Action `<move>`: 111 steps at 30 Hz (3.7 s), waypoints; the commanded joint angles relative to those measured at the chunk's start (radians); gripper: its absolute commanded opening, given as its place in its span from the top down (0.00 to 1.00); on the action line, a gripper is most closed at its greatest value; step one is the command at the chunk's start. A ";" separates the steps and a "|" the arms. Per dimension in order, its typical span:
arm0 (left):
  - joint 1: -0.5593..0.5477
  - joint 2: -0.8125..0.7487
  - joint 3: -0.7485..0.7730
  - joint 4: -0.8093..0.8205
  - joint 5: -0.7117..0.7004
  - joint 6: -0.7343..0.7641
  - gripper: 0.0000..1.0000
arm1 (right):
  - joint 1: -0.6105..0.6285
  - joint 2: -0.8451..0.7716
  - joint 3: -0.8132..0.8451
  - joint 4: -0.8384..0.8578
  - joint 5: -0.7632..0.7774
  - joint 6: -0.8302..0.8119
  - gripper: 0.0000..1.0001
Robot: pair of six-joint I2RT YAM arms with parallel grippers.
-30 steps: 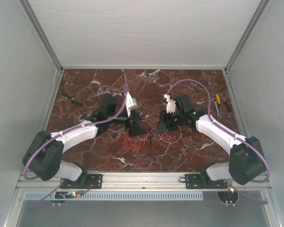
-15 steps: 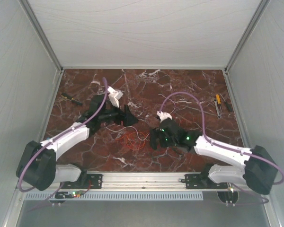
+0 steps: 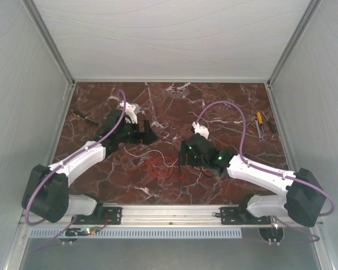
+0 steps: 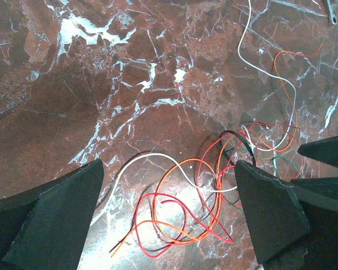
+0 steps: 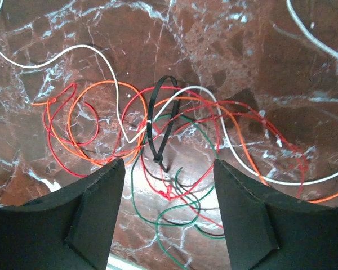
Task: Zip-tie the wires
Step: Tie the cable at the center of the board.
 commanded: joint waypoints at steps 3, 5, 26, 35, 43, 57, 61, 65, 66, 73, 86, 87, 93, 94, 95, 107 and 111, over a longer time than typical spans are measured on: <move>0.001 -0.032 -0.015 0.037 -0.029 0.002 0.00 | 0.028 0.103 0.080 -0.116 0.033 0.085 0.48; 0.001 -0.036 -0.022 0.050 -0.028 0.009 0.00 | 0.051 0.148 0.103 -0.131 0.045 0.085 0.49; 0.000 -0.029 -0.041 0.067 -0.012 0.054 0.00 | 0.084 0.401 0.236 -0.158 0.033 0.103 0.65; 0.001 -0.025 -0.037 0.064 -0.008 0.056 0.00 | 0.084 0.422 0.247 -0.170 0.037 0.119 0.75; 0.001 -0.021 -0.036 0.064 -0.003 0.058 0.00 | 0.083 0.425 0.256 -0.181 0.045 0.126 0.85; 0.000 -0.022 -0.037 0.062 0.012 0.059 0.00 | 0.083 0.444 0.274 -0.212 0.050 0.144 1.00; 0.001 -0.021 -0.043 0.062 0.031 0.083 0.00 | 0.080 0.452 0.304 -0.247 0.048 0.147 1.00; 0.001 -0.043 -0.075 0.101 0.087 0.102 0.00 | 0.046 0.458 0.344 -0.299 -0.003 0.158 1.00; 0.001 -0.054 -0.091 0.124 0.105 0.102 0.00 | 0.033 0.458 0.352 -0.312 -0.023 0.162 1.00; -0.030 -0.121 -0.254 0.372 0.293 0.044 0.05 | -0.047 0.500 0.428 -0.402 -0.161 0.162 1.00; -0.232 -0.156 -0.399 0.679 0.327 -0.177 0.18 | -0.110 0.578 0.538 -0.562 -0.290 0.095 1.00; -0.243 -0.144 -0.404 0.698 0.332 -0.195 0.21 | -0.113 0.578 0.540 -0.569 -0.295 0.089 1.00; -0.319 -0.029 -0.451 0.881 0.277 -0.375 0.32 | -0.162 0.585 0.532 -0.579 -0.381 0.055 1.00; -0.342 -0.005 -0.447 0.893 0.255 -0.390 0.33 | -0.169 0.586 0.531 -0.578 -0.397 0.051 1.00; -0.366 0.023 -0.440 0.898 0.234 -0.402 0.33 | -0.178 0.589 0.530 -0.578 -0.407 0.043 1.00; -0.471 0.200 -0.413 0.995 0.015 -0.470 0.36 | -0.248 0.607 0.516 -0.515 -0.555 -0.067 1.00; -0.472 0.196 -0.426 1.004 -0.027 -0.403 0.37 | -0.261 0.589 0.492 -0.455 -0.632 -0.143 1.00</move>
